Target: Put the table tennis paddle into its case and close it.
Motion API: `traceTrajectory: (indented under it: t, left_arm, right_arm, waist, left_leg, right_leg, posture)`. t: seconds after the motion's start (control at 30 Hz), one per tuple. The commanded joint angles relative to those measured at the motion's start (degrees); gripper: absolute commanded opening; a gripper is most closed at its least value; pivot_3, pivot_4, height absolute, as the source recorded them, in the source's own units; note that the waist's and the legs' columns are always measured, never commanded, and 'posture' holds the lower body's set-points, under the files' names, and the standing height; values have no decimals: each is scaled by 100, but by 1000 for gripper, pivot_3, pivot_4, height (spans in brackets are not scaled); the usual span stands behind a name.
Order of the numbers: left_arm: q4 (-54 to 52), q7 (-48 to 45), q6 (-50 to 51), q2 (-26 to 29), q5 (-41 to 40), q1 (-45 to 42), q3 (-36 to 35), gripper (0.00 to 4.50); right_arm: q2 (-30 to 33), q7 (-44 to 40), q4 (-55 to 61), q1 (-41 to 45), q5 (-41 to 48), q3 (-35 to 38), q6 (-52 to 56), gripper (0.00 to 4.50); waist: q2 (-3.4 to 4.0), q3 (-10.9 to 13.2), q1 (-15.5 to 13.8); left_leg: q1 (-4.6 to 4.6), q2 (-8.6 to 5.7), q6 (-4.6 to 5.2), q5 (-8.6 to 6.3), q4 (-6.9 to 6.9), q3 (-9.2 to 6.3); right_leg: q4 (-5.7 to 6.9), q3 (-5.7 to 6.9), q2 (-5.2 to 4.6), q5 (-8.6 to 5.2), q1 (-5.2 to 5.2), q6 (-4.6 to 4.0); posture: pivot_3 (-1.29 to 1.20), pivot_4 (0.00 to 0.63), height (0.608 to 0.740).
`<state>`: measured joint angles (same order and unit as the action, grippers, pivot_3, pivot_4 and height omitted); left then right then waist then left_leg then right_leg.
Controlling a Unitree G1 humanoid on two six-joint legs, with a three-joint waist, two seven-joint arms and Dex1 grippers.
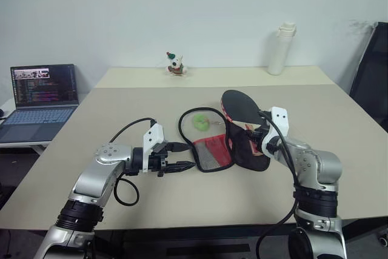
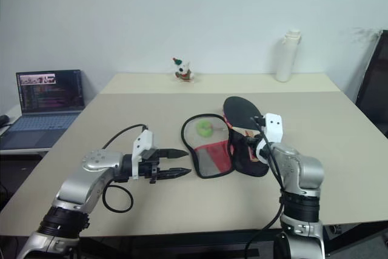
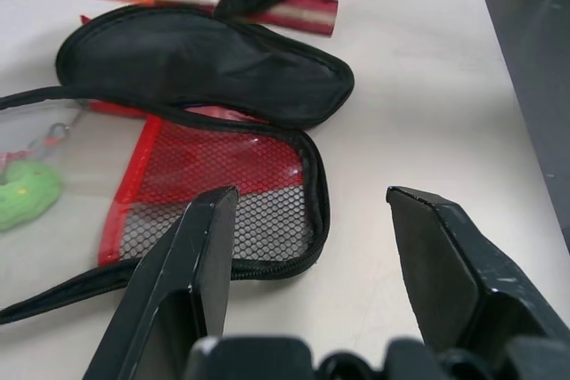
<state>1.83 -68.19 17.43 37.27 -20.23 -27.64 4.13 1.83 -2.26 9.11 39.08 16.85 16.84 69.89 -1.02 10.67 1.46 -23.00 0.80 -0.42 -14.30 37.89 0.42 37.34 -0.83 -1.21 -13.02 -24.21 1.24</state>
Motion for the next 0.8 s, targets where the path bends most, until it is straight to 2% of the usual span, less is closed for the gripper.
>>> traceTrajectory:
  t: [0.03,0.8]
  left_arm:
    - [-242,3,-22,12,-77,-28,-62,2909]
    - [-277,56,-115,19,-28,119,-74,2909]
  right_arm:
    - [-220,348,68,119,-79,27,-392,1089]
    - [-481,1099,-693,-247,-286,-26,-1096,1089]
  waist:
    - [0,0,17]
    - [0,0,38]
  left_leg:
    - [0,0,0,0,0,2]
    - [2,5,0,0,-5,0]
  right_leg:
    - [0,0,0,0,0,0]
    - [-1,-2,5,-15,-1,24]
  posture:
    - [0,150,740]
    - [0,150,740]
